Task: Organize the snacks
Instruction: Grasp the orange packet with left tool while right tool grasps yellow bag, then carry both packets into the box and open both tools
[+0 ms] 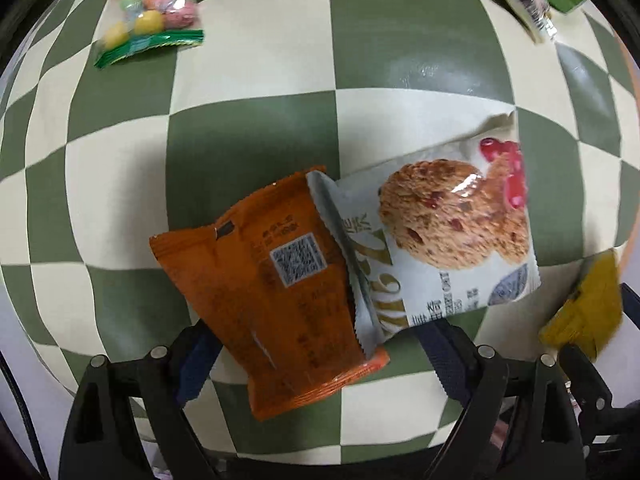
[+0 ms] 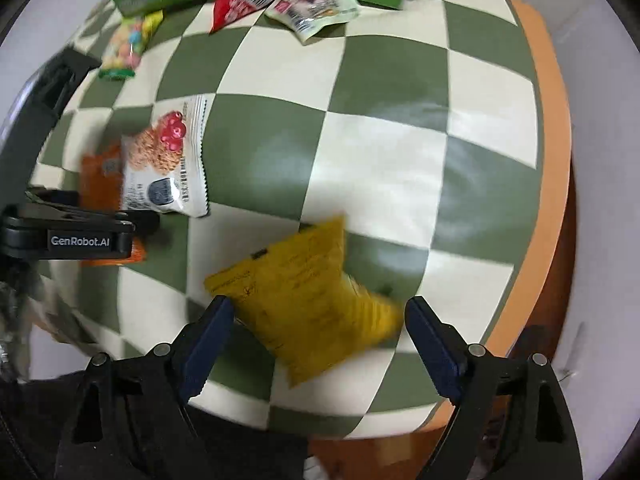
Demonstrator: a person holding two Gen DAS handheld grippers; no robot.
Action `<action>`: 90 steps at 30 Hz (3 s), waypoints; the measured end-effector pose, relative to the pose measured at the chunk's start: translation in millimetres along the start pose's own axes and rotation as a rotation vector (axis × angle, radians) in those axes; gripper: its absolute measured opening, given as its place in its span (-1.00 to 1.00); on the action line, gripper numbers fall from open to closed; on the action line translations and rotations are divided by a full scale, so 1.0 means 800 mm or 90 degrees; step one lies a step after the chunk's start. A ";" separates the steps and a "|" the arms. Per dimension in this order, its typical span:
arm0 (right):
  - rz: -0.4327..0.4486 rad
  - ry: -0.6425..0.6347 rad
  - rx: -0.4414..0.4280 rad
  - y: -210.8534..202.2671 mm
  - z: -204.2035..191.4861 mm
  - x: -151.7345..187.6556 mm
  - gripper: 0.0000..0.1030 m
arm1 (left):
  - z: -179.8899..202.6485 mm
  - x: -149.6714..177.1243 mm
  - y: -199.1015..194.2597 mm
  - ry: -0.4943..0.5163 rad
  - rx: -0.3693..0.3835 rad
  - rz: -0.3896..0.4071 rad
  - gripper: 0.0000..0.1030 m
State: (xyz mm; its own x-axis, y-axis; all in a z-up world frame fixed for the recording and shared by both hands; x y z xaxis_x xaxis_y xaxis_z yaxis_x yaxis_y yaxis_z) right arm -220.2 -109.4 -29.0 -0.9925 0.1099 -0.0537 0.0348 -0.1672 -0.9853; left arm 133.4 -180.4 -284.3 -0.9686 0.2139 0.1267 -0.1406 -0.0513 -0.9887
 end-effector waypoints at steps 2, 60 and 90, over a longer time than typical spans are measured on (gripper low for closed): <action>-0.017 0.063 -0.050 0.006 0.000 -0.008 0.38 | -0.001 -0.007 -0.003 0.011 -0.014 0.008 0.77; 0.060 0.055 -0.327 -0.168 -0.069 -0.140 -0.02 | -0.033 0.006 -0.302 -0.027 0.054 0.215 0.03; -0.033 0.064 -0.289 -0.084 -0.165 -0.406 0.48 | -0.190 -0.305 -0.219 -0.013 0.081 0.047 0.23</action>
State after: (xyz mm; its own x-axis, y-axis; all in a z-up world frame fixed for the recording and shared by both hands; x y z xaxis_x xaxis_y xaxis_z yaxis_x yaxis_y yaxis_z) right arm 115.6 -4.5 33.1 -0.9787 0.2051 0.0037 0.0558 0.2836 -0.9573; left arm 426.0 -75.3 -154.3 -0.9810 0.1856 0.0571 -0.0929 -0.1903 -0.9773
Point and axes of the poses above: each gripper's, at about its wrist camera, not at the fingertips, and y roughly the way its jaws point, z to its right, x to its underside, the point moved 6 cm from there along y, roughly the way its jaws point, and after that the axes turned 12 degrees about y, right-handed, at the moved point
